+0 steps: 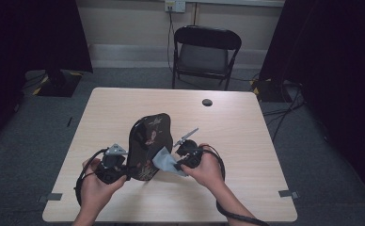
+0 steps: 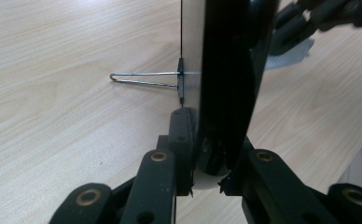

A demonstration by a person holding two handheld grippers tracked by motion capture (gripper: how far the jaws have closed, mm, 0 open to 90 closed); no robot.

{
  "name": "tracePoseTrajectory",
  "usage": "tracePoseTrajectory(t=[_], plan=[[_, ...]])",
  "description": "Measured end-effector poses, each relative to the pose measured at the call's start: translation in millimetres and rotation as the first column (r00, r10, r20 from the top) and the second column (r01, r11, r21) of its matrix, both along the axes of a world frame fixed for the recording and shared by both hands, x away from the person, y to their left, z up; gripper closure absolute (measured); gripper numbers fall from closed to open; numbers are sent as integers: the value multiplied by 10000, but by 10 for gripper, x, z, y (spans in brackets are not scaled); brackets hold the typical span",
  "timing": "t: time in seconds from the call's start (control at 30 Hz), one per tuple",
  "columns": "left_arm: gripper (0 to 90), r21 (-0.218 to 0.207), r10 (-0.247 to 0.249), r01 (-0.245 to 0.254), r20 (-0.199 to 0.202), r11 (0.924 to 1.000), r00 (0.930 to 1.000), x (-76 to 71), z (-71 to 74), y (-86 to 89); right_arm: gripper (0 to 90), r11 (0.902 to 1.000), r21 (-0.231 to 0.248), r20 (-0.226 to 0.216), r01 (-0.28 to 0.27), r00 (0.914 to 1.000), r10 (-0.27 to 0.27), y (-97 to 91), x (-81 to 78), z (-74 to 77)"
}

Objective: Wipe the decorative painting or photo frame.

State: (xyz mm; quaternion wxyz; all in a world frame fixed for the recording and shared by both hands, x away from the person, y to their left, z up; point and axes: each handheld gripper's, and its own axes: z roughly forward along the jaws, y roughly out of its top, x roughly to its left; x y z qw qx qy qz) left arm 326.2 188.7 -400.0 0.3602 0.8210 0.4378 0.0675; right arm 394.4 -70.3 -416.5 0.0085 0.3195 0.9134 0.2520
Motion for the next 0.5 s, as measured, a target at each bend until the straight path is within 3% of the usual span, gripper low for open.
tracePoseTrajectory(t=[0.37, 0.5], plan=[[789, 31, -36, 36, -28, 10000, 10000, 18, 2, -3, 829, 9996, -286, -678, 90, 9976, -109, -68, -6, -386], [789, 10, -21, 21, -29, 10000, 10000, 20, 1, -7, 829, 9997, -180, -561, 179, 9982, -189, -104, -27, -348]])
